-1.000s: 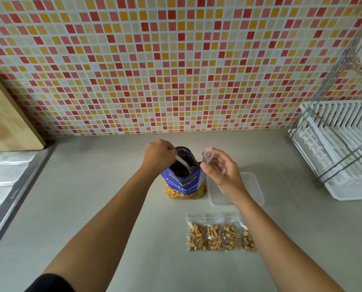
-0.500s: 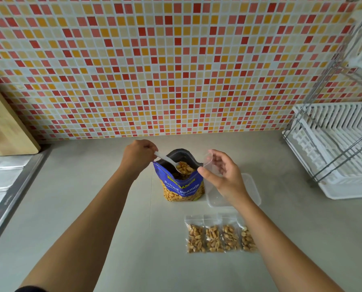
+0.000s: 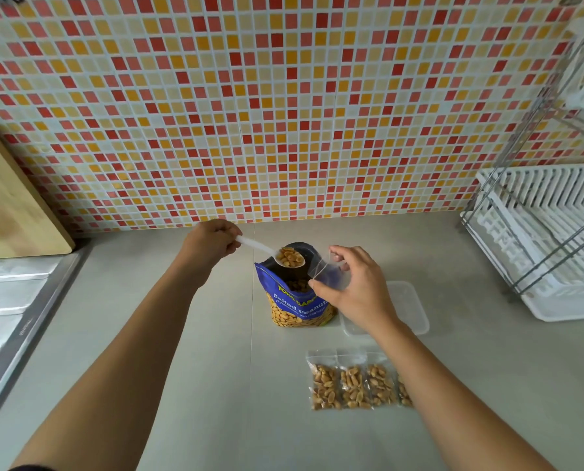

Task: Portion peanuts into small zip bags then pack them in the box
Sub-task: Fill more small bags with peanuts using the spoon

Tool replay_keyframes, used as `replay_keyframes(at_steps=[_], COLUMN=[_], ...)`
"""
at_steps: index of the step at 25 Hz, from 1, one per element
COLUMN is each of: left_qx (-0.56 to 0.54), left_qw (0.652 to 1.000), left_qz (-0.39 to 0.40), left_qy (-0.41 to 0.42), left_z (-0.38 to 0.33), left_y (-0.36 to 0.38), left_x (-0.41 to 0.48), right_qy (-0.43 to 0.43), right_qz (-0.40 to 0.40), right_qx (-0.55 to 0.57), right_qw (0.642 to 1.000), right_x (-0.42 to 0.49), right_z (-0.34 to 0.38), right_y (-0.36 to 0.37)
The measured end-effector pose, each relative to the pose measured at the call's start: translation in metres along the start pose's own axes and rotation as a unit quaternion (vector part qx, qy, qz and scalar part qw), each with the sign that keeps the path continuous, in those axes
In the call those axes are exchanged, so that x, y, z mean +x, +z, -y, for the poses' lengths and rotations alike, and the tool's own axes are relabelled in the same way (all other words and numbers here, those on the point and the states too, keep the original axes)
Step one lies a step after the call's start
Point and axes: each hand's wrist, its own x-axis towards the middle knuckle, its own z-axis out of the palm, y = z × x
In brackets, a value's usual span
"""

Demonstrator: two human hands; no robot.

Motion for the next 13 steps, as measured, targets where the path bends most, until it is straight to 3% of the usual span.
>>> replay_keyframes(at_steps=[7,10,13], left_qx=[0.014,0.09,0.218], left_qw=[0.999,0.992,0.957], left_qz=[0.009,0.004,-0.006], left_qy=[0.042,0.088,0.193], left_z=[-0.023,-0.032,-0.048], left_y=[0.006,0.01,0.016], left_x=[-0.001,-0.005,-0.019], right_qy=[0.004,0.01,0.015], right_qz=[0.009,0.003,-0.002], right_qx=[0.016,0.039,0.051], right_qw=[1.0,0.999,0.999], right_x=[0.005,0.005,0.003], right_z=[0.009,0.011,0.013], right_y=[0.007,0.008,0.01])
